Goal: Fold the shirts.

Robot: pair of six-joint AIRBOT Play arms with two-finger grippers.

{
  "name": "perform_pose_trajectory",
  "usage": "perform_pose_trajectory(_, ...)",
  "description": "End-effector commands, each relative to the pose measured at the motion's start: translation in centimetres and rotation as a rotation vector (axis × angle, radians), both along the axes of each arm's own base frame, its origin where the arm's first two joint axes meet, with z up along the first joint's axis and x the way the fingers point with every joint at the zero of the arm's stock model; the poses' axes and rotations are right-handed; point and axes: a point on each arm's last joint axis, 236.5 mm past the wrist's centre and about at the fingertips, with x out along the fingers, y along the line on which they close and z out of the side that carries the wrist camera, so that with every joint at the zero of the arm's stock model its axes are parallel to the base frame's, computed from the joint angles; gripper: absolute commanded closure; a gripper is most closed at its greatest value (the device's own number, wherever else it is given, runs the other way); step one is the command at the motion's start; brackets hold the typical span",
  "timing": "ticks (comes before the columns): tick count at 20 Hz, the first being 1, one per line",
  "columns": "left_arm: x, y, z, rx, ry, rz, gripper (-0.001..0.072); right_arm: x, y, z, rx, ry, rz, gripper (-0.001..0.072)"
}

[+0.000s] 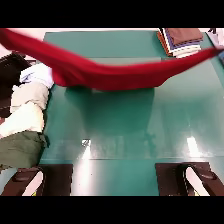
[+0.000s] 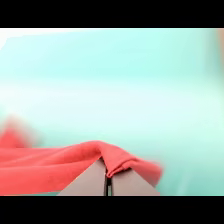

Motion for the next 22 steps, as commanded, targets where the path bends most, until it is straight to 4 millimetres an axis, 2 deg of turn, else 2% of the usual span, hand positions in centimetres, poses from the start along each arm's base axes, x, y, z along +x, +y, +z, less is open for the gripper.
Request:
perform_pose_trajectory(1,-11.0,0.9,11.7,0.006,-0.379,0.083,0.0684,-7.9,-0.8,10.6,-0.156,-0.234,-0.131,0.0698)
perform_pose_trajectory(2,-11.9,1.9,13.0,0.001,-0.427,0.13,0.0684,-8.8,-1.6,11.4,-0.18,-0.235,-0.176,0.0698)
perform_pose_trajectory(3,-11.9,2.8,13.4,-0.015,-0.438,0.17,0.0684,-9.6,-2.3,11.7,-0.202,-0.219,-0.207,0.0697)
perform_pose_trajectory(4,-10.8,3.6,12.9,-0.022,-0.404,0.2,0.0685,-9.8,-2.7,11.5,-0.214,-0.187,-0.222,0.0698)
perform_pose_trajectory(5,-8.7,3.8,11.4,-0.024,-0.331,0.203,0.0684,-9.4,-2.8,10.9,-0.22,-0.145,-0.215,0.0699)
perform_pose_trajectory(6,-6.1,3.8,9.4,-0.015,-0.24,0.197,0.0684,-8.6,-2.8,10.0,-0.219,-0.093,-0.198,0.0699)
perform_pose_trajectory(7,-3.0,3.5,6.5,-0.011,-0.119,0.174,0.0684,-7.2,-3.0,8.7,-0.214,-0.029,-0.179,0.0699)
perform_pose_trajectory(9,3.5,2.8,-0.4,-0.001,0.14,0.117,0.0683,-3.7,-4.1,5.1,-0.195,0.107,-0.163,0.0699)
perform_pose_trajectory(11,9.1,2.5,-8.0,-0.005,0.379,0.08,0.0683,0.4,-5.3,-0.1,-0.161,0.269,-0.144,0.0699)
perform_pose_trajectory(13,13.6,2.8,-15.9,-0.012,0.59,0.075,0.0683,4.2,-5.7,-7.0,-0.13,0.455,-0.107,0.0698)
perform_pose_trajectory(15,16.8,3.0,-24.0,-0.028,0.787,0.073,0.0683,7.0,-6.0,-14.8,-0.116,0.65,-0.083,0.0699)
perform_pose_trajectory(17,19.2,3.2,-31.5,-0.04,0.946,0.075,0.0683,9.2,-5.9,-22.2,-0.107,0.816,-0.055,0.0699)
perform_pose_trajectory(19,22.1,3.2,-36.8,-0.07,1.015,0.076,0.0683,11.9,-5.3,-28.0,-0.091,0.898,-0.037,0.0699)
perform_pose_trajectory(20,23.8,3.1,-38.6,-0.089,1.017,0.075,0.0683,13.2,-5.0,-30.2,-0.088,0.928,-0.026,0.0699)
perform_pose_trajectory(22,26.5,2.8,-40.0,-0.125,0.988,0.068,0.0683,15.9,-4.5,-32.5,-0.08,0.951,-0.015,0.0699)
